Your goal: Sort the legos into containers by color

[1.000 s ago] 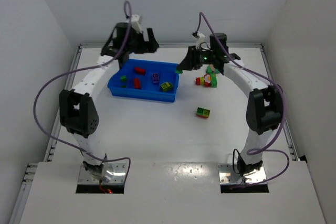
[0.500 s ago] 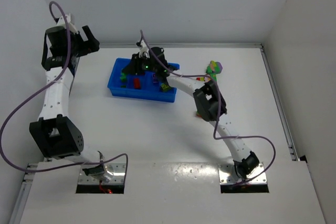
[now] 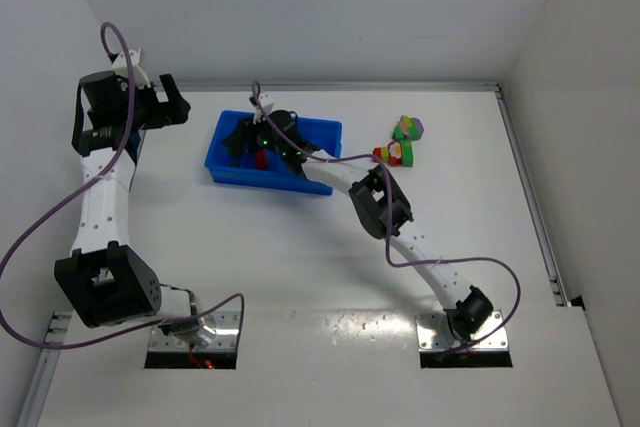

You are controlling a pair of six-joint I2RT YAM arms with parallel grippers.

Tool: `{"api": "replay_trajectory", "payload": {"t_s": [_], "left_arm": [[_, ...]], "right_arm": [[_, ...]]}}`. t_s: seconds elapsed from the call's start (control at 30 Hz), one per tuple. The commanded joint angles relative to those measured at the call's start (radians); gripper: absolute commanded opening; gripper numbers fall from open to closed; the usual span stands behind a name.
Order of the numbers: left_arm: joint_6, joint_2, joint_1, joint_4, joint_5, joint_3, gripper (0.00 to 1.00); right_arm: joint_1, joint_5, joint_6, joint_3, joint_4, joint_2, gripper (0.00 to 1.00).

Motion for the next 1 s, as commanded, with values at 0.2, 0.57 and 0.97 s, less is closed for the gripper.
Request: {"api": "replay_trajectory", "payload": {"t_s": [0.2, 0.57, 0.97], "left_arm": [[0.054, -0.108, -0.212, 0.147, -0.030, -0.179, 1.00], [0.100, -0.059, -0.760, 0.259, -0.088, -0.316, 0.98], [0.801, 0.493, -1.016, -0.084, 0.419, 0.160, 0.70]], "right_arm": [[-0.052, -0.128, -0.063, -0.403, 0.207, -0.398, 0.70], [-0.391, -0.046, -0.431, -1.152, -0.252, -1.231, 0.64], [-0.825, -0.159, -0.699, -1.458, -0.748, -1.709, 0.66]]}}
